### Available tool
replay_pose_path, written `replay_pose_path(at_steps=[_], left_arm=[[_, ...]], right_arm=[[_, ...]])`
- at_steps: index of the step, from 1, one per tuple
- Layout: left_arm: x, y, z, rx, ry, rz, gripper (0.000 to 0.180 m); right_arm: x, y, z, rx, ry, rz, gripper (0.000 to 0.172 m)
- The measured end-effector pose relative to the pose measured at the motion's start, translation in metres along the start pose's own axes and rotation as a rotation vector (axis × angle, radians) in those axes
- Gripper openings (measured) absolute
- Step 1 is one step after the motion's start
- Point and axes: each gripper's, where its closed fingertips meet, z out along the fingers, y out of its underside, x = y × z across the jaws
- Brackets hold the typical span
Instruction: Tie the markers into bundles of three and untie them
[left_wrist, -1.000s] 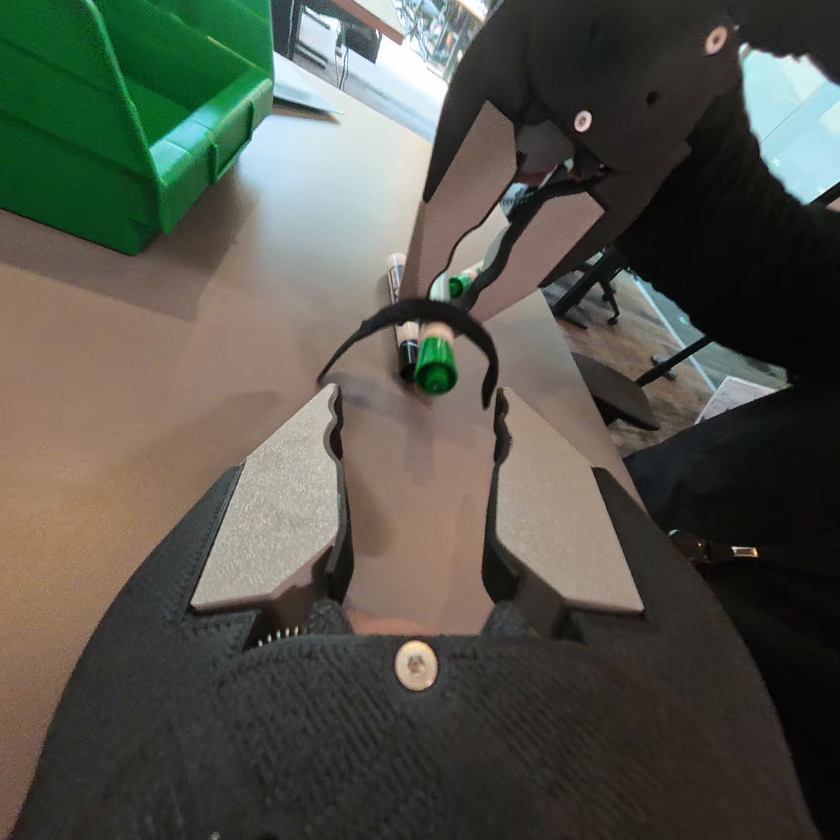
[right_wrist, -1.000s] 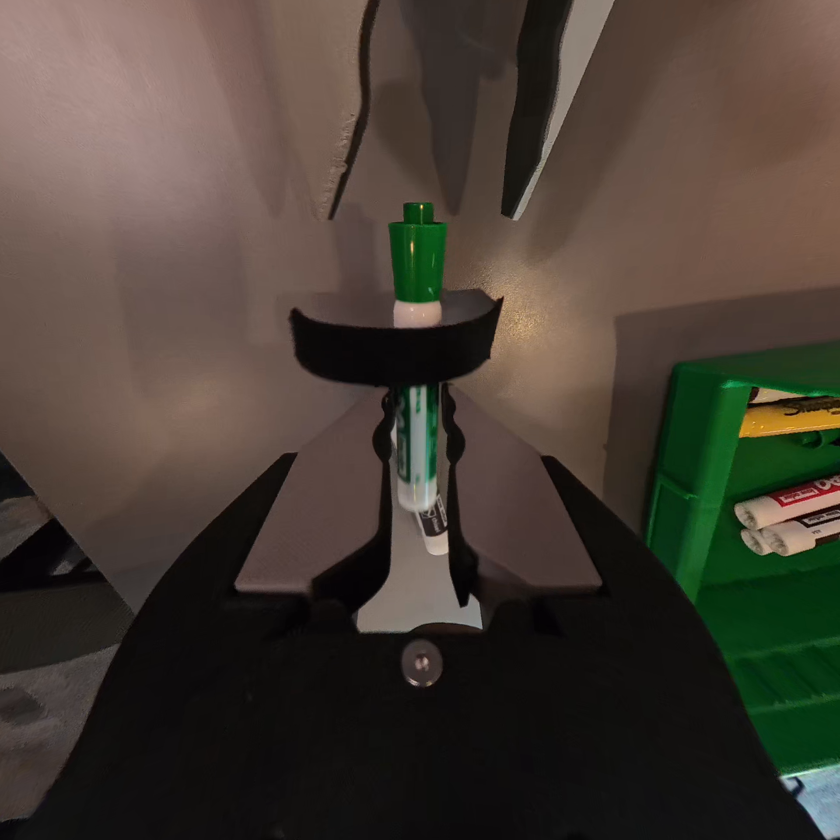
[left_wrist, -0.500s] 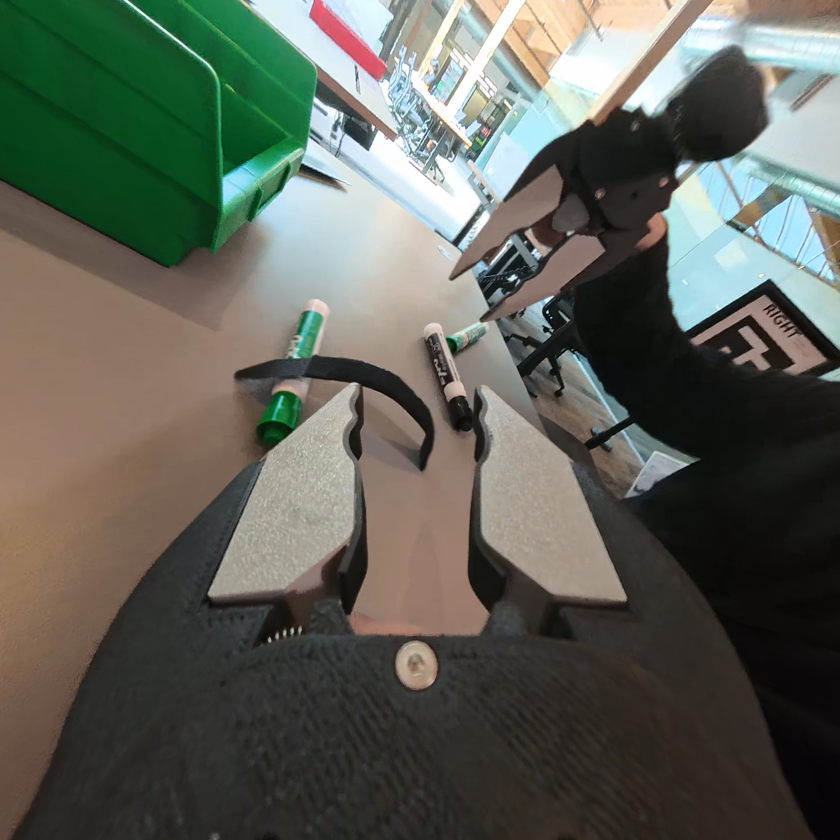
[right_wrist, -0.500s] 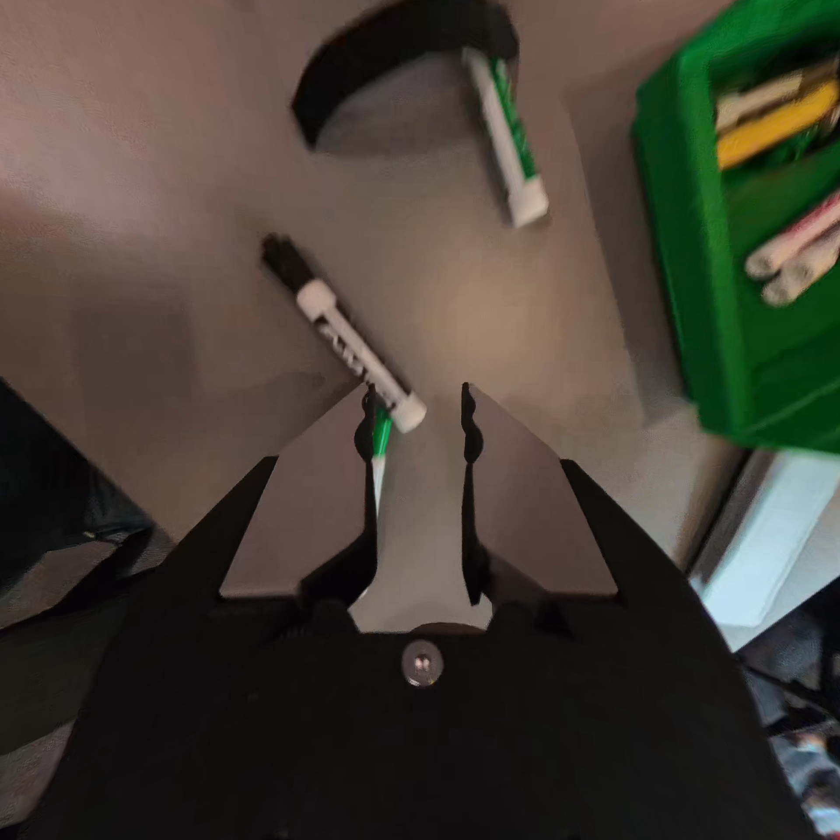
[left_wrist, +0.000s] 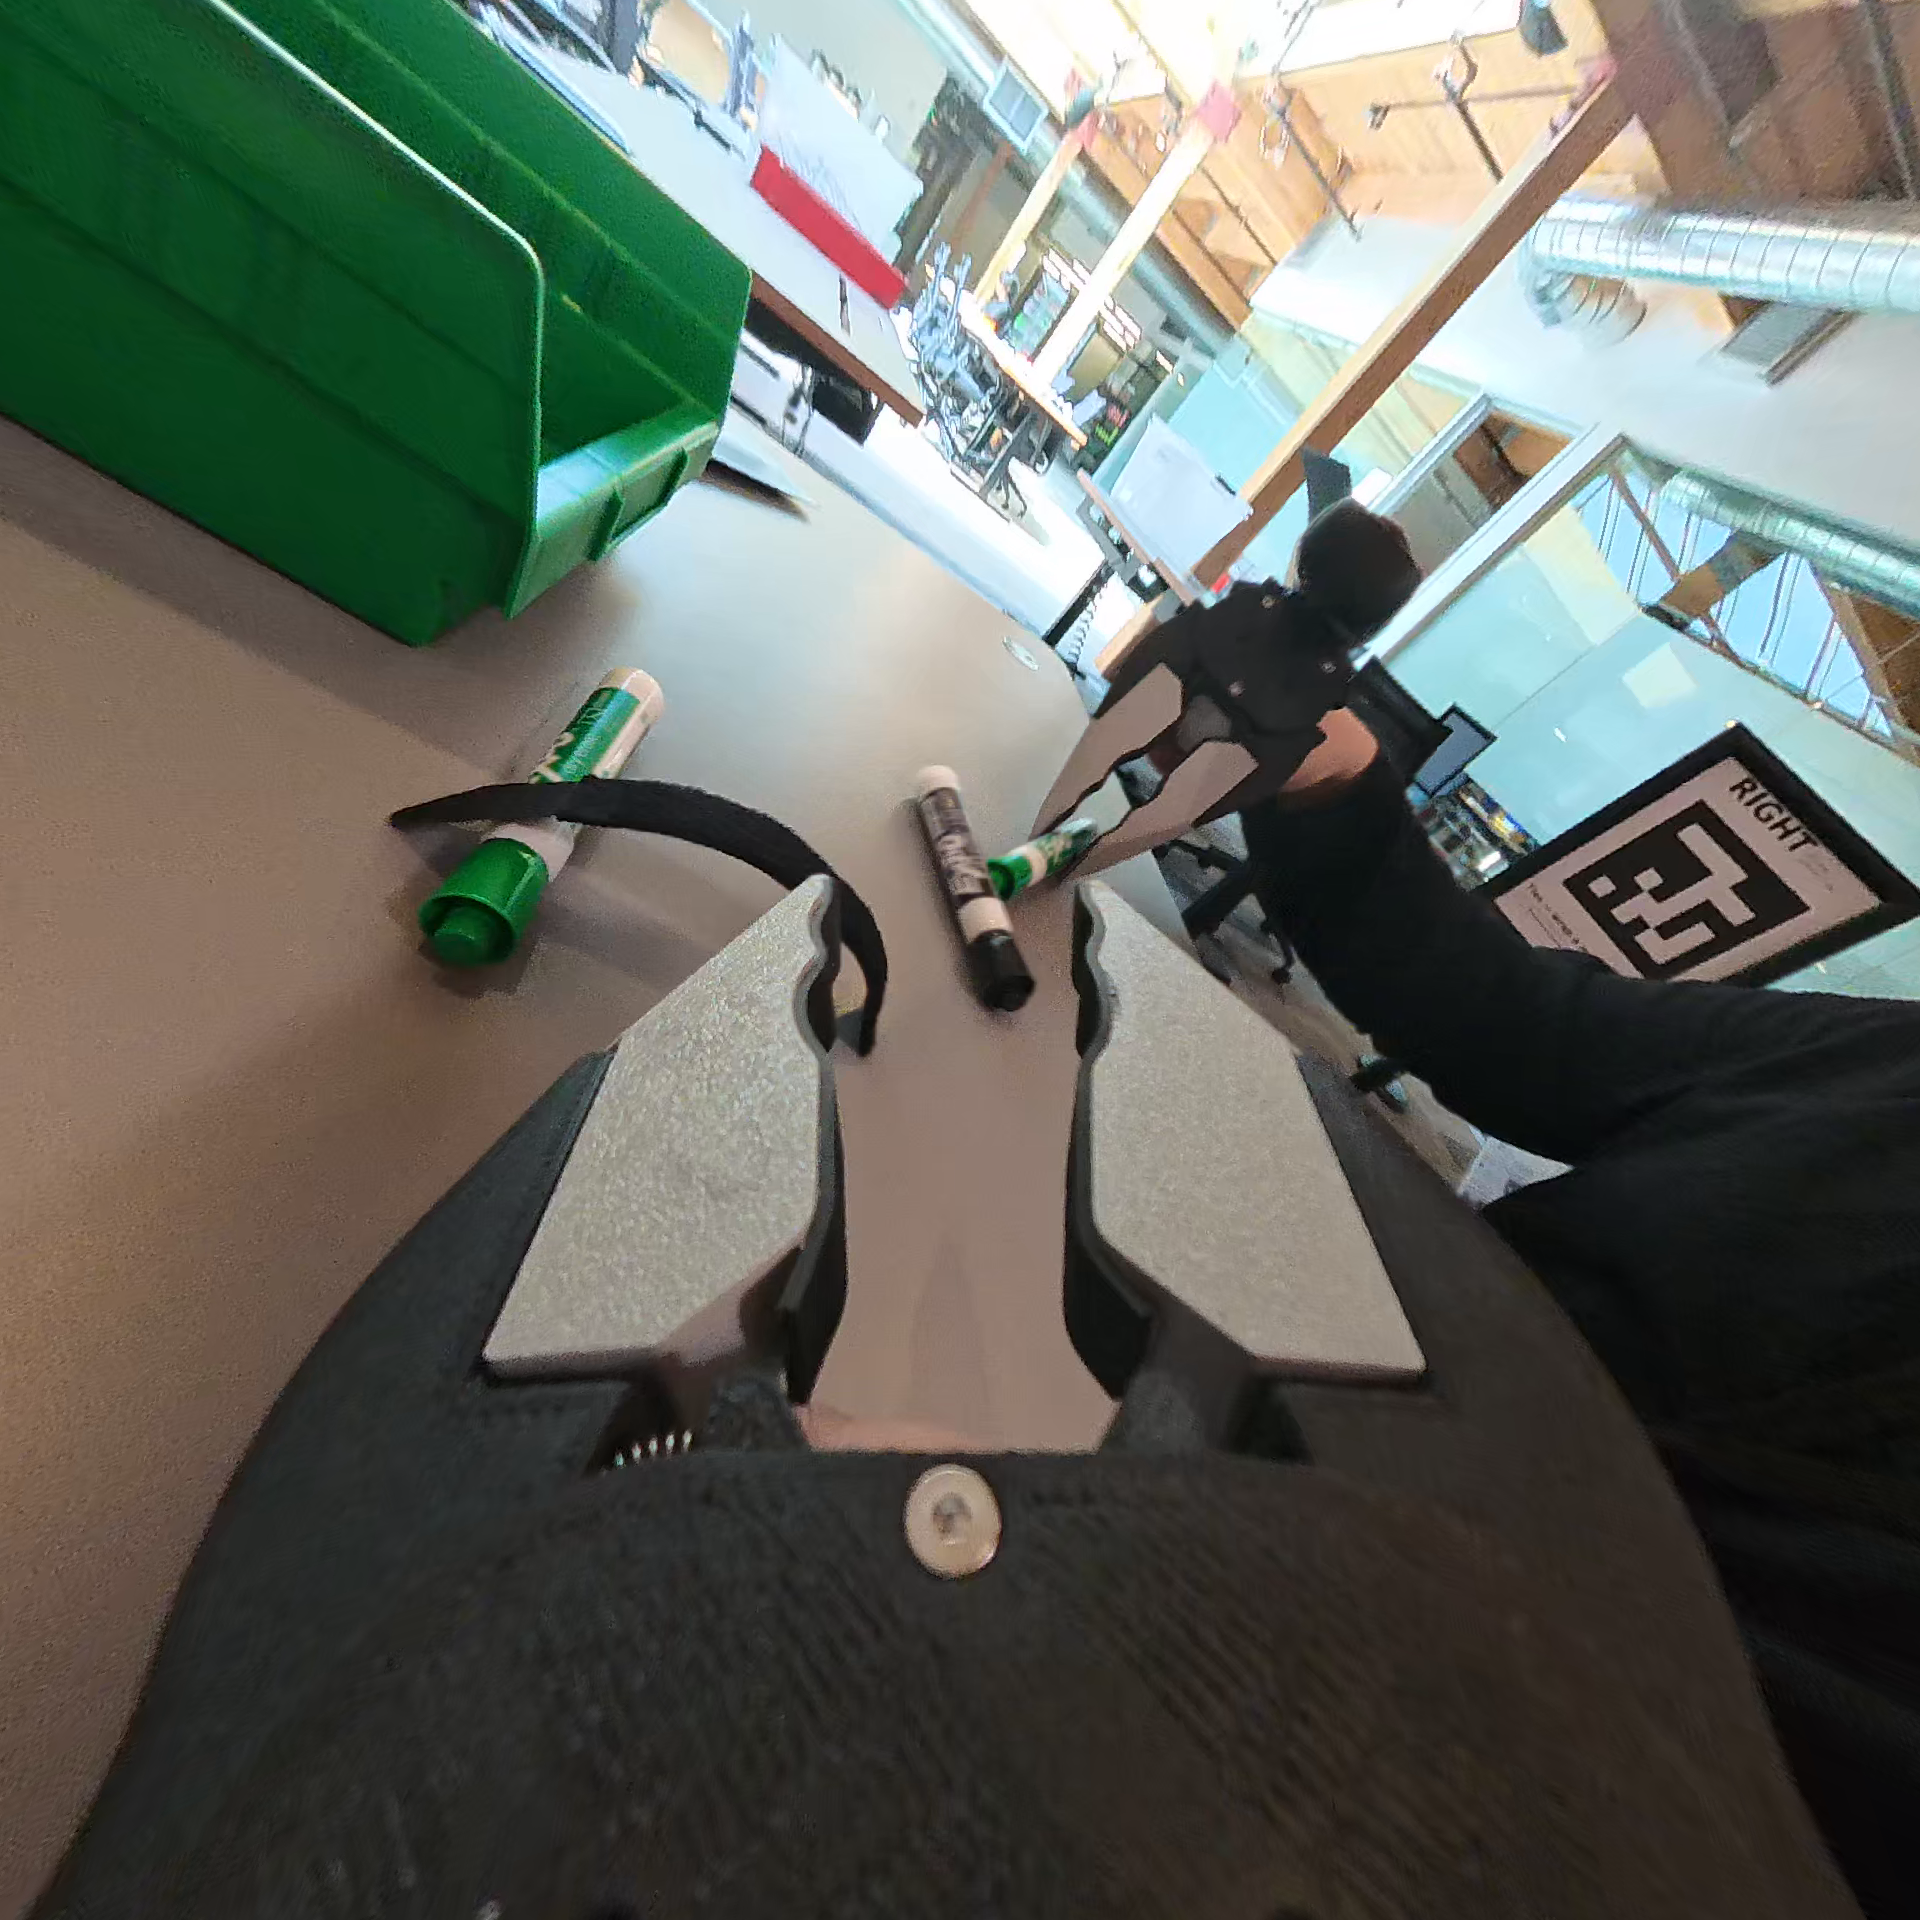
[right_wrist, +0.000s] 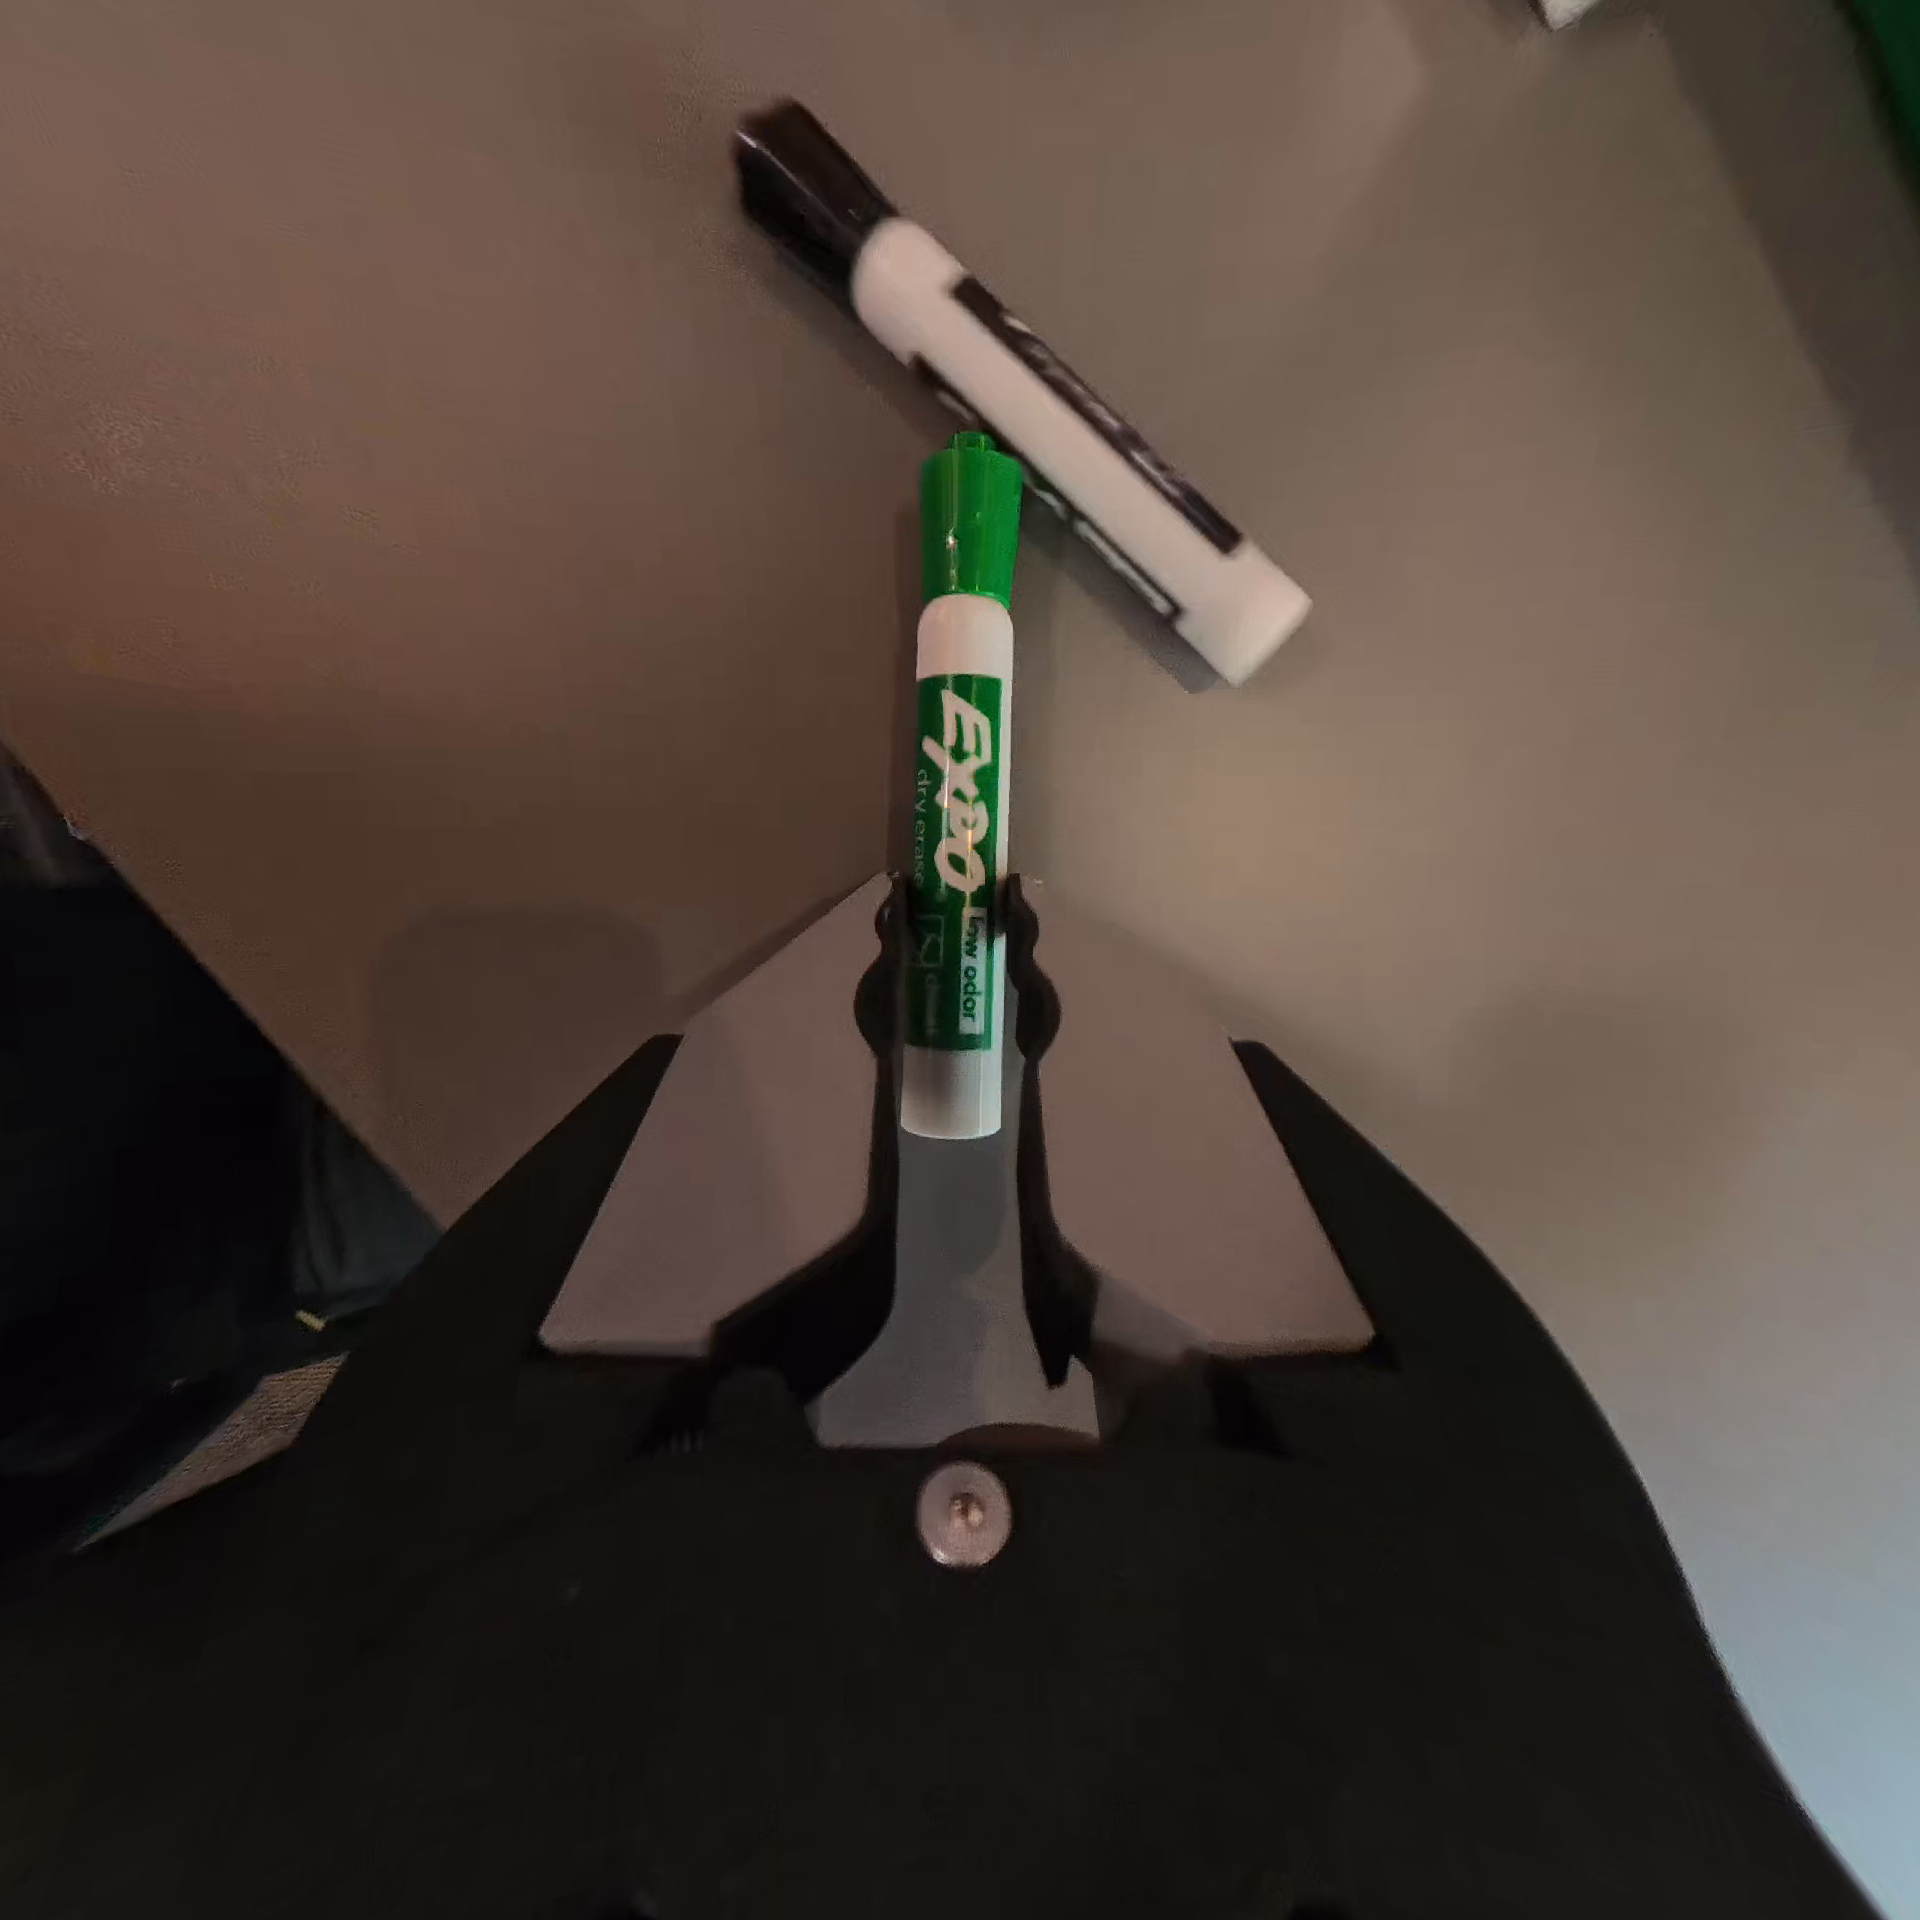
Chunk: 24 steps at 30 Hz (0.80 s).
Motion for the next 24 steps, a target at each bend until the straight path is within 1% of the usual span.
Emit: replay_pose_path(at_steps=[6,9,13,16,18,19,21,24], left_arm=[[0.009,-0.004,-0.012,0.096,-0.014,0.012,0.042],[0.012,-0.012,-0.020,0.164,-0.027,0.051,0.042],[0.004,-0.031,-0.036,0.293,-0.101,0.117,0.042],[-0.007,-0.044,-0.052,0.389,-0.180,0.145,0.036],[-0.015,-0.051,-0.061,0.433,-0.237,0.160,0.035],[-0.017,-0.053,-0.064,0.446,-0.253,0.163,0.035],[-0.019,-0.053,-0.064,0.444,-0.248,0.148,0.034],[-0.021,-0.052,-0.059,0.420,-0.224,0.123,0.035]], right_arm=[[-0.004,-0.076,0.041,0.102,-0.027,-0.166,0.015],[0.005,-0.114,0.054,0.174,0.017,-0.212,0.015],[0.020,-0.181,0.049,0.368,0.138,-0.299,0.016],[0.036,-0.221,0.044,0.517,0.230,-0.317,0.017],[0.045,-0.236,0.048,0.597,0.278,-0.312,0.019],[0.044,-0.237,0.053,0.604,0.269,-0.316,0.021],[0.040,-0.231,0.065,0.563,0.266,-0.339,0.029],[0.035,-0.220,0.075,0.546,0.294,-0.370,0.031]])
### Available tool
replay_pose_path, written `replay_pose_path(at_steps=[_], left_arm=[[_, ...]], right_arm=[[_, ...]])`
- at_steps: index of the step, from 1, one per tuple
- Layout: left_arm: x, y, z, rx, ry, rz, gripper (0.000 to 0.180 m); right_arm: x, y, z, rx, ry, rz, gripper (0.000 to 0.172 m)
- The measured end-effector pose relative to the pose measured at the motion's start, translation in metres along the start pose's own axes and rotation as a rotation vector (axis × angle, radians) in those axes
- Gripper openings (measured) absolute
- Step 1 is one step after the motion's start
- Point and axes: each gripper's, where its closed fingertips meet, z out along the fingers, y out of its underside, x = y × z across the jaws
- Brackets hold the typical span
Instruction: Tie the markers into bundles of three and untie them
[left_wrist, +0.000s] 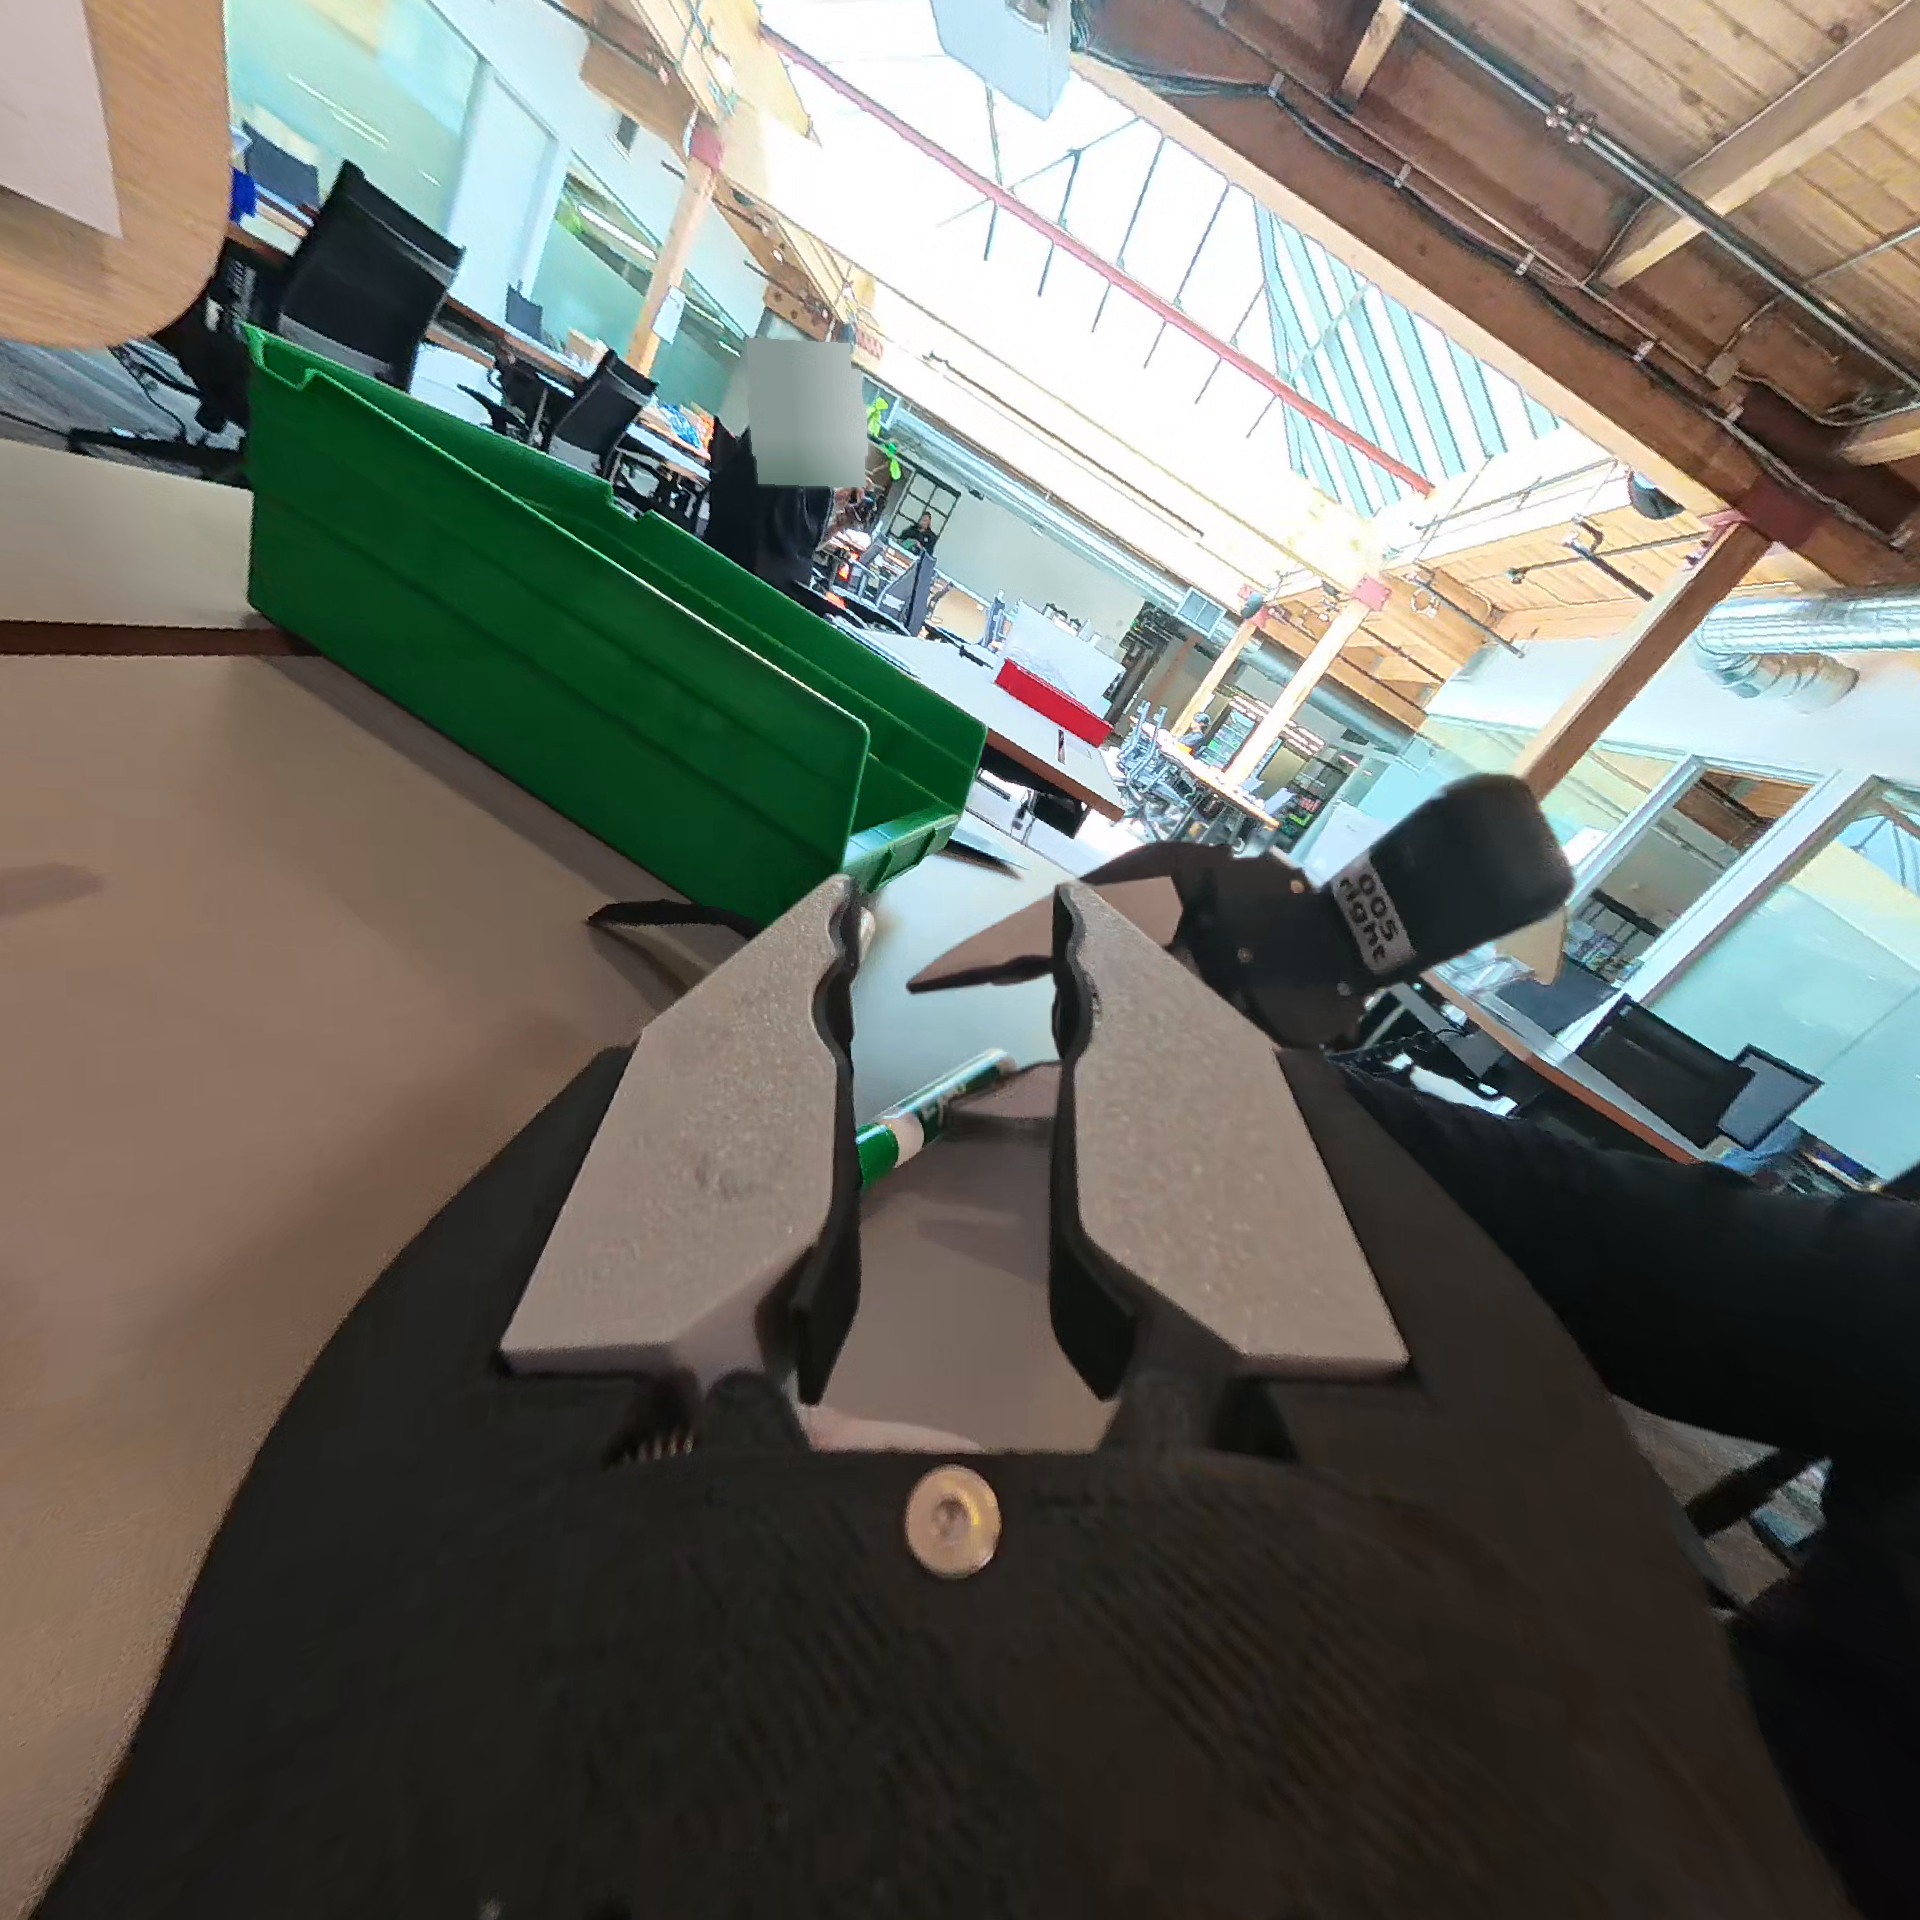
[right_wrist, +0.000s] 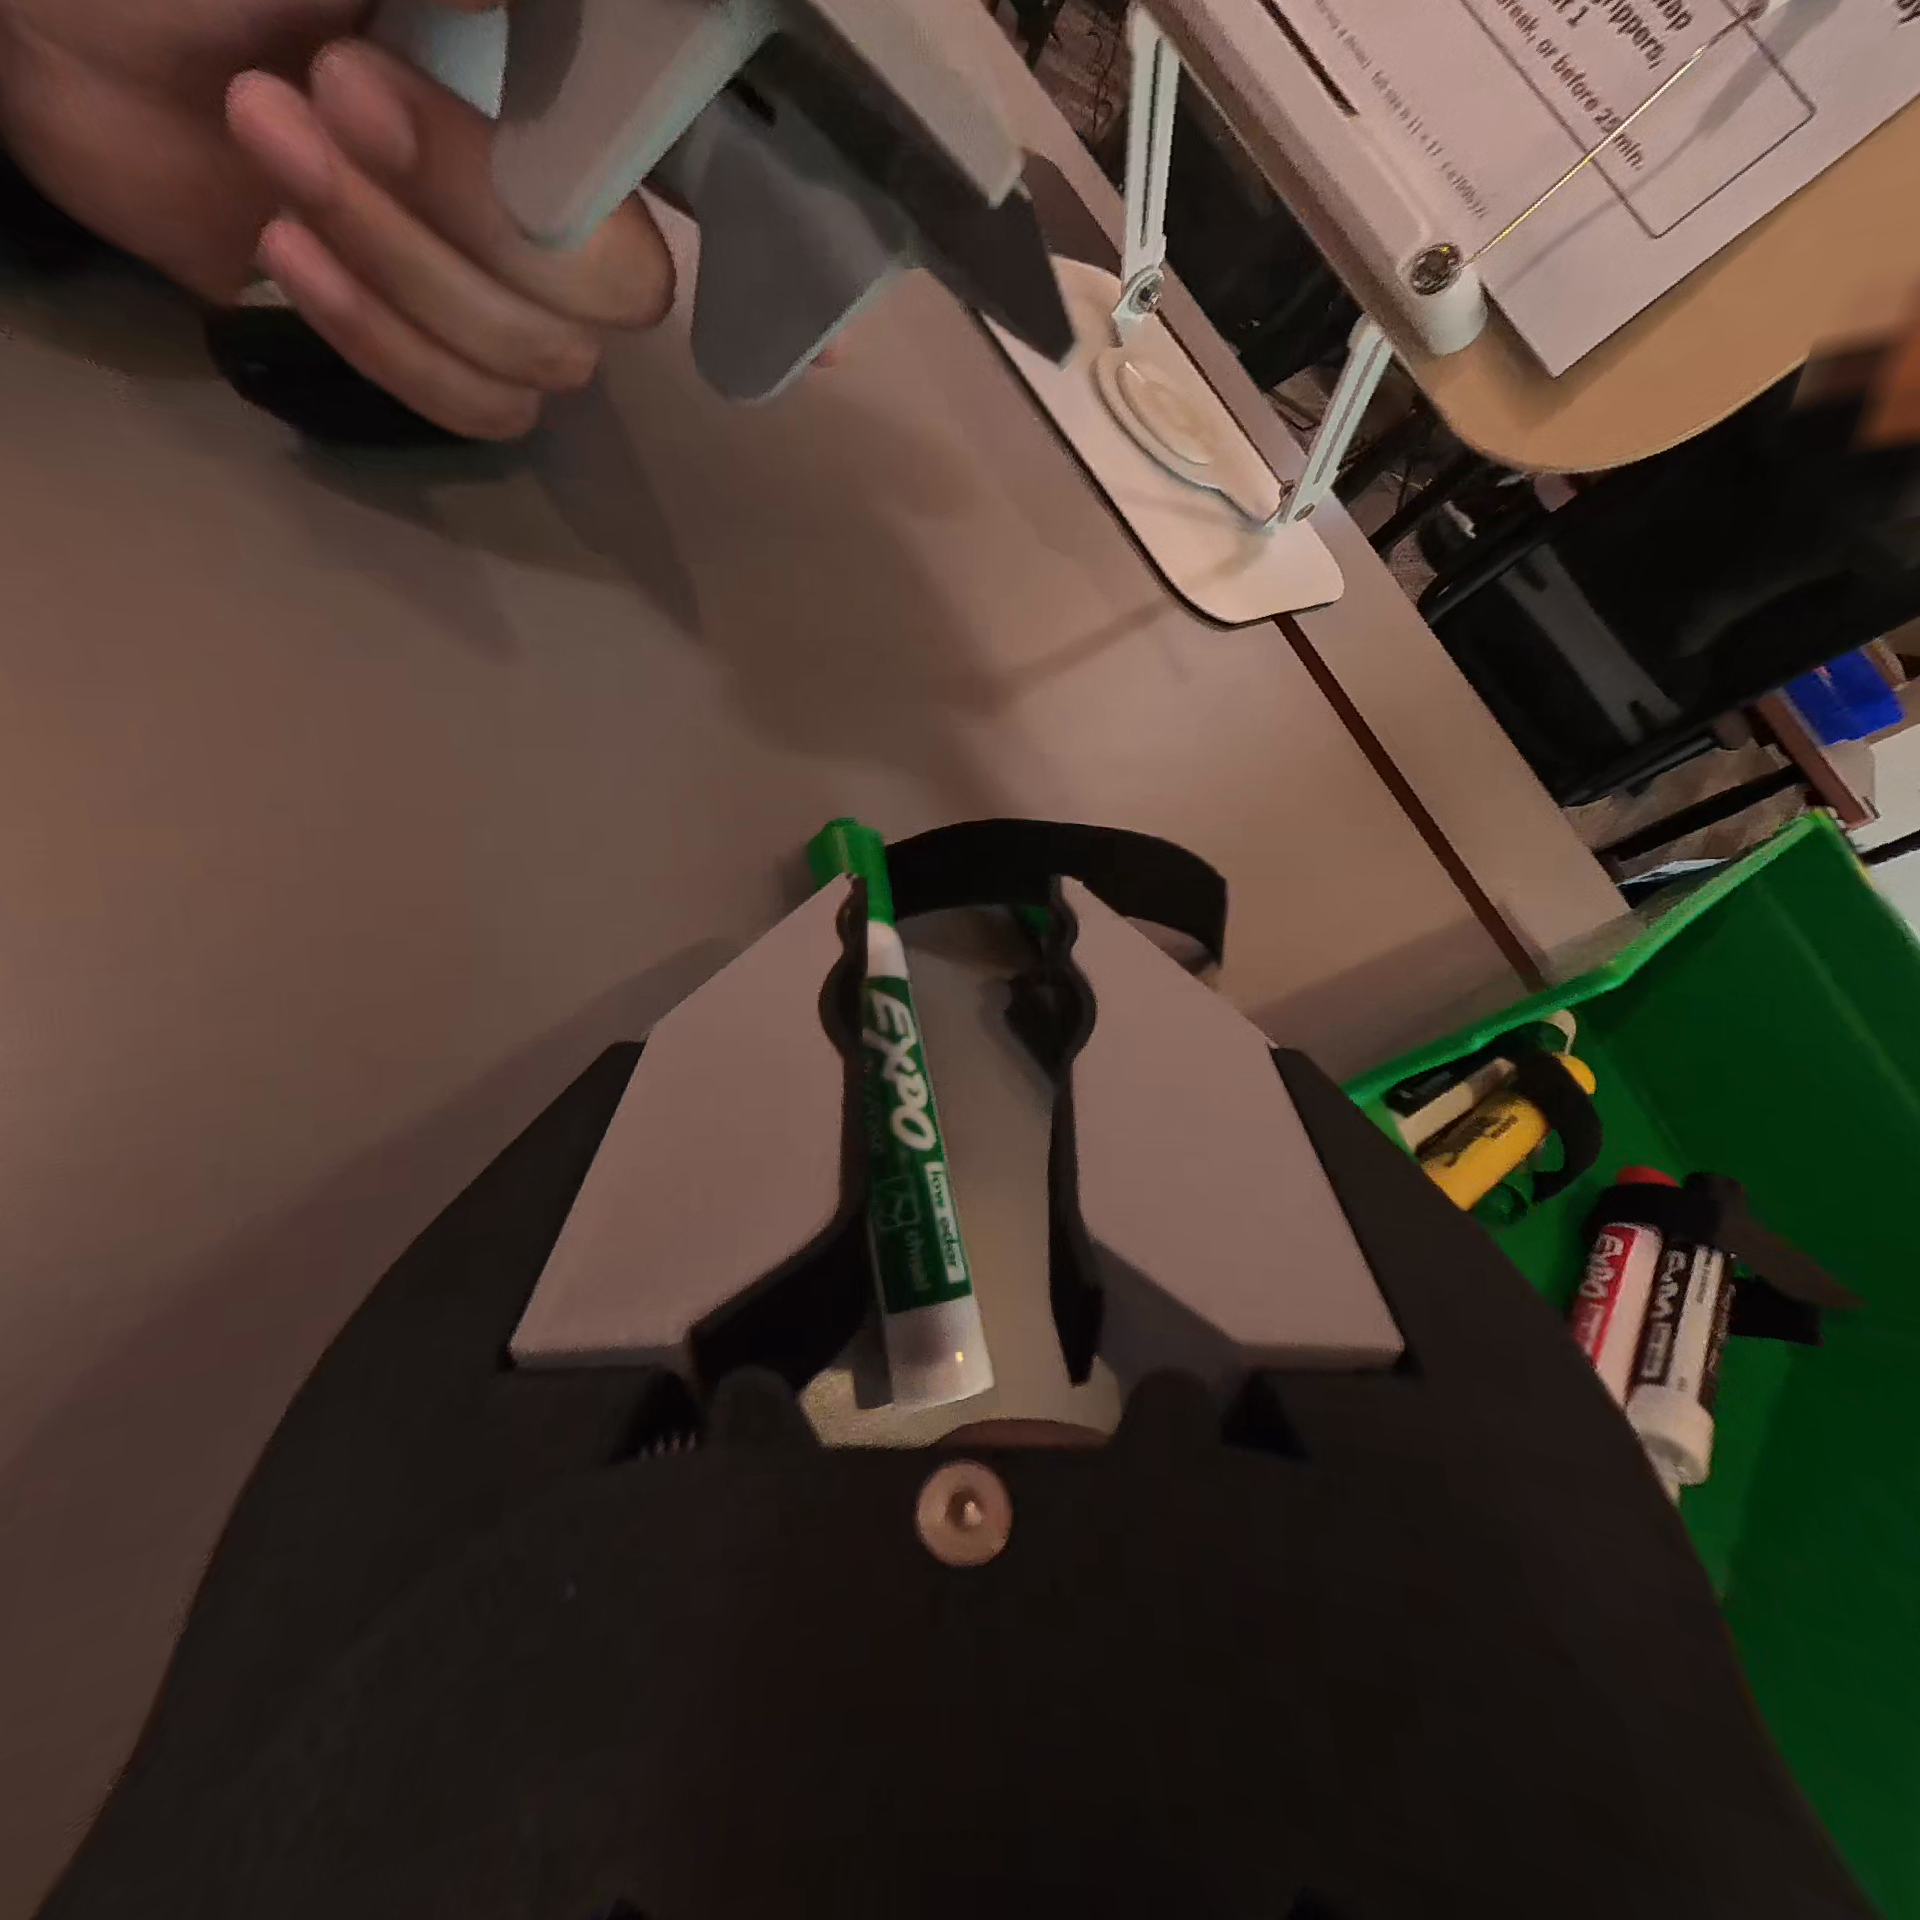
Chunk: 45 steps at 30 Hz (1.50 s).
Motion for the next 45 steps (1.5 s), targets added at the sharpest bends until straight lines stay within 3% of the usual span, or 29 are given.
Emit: replay_pose_path(at_steps=[29,37,42,45], left_arm=[[-0.001,-0.007,-0.010,0.070,-0.056,0.024,0.033],[0.007,0.025,0.009,-0.145,-0.085,0.094,0.033],[0.008,0.060,0.034,-0.326,-0.105,0.019,0.038],[0.008,0.066,0.050,-0.356,-0.117,0.044,0.037]], right_arm=[[0.002,0.000,-0.002,-0.006,0.021,0.109,0.038],[0.023,0.008,-0.009,-0.017,0.078,0.167,0.037],[0.037,0.007,-0.017,-0.014,0.138,0.171,0.037],[0.046,0.009,-0.023,-0.017,0.169,0.188,0.037]])
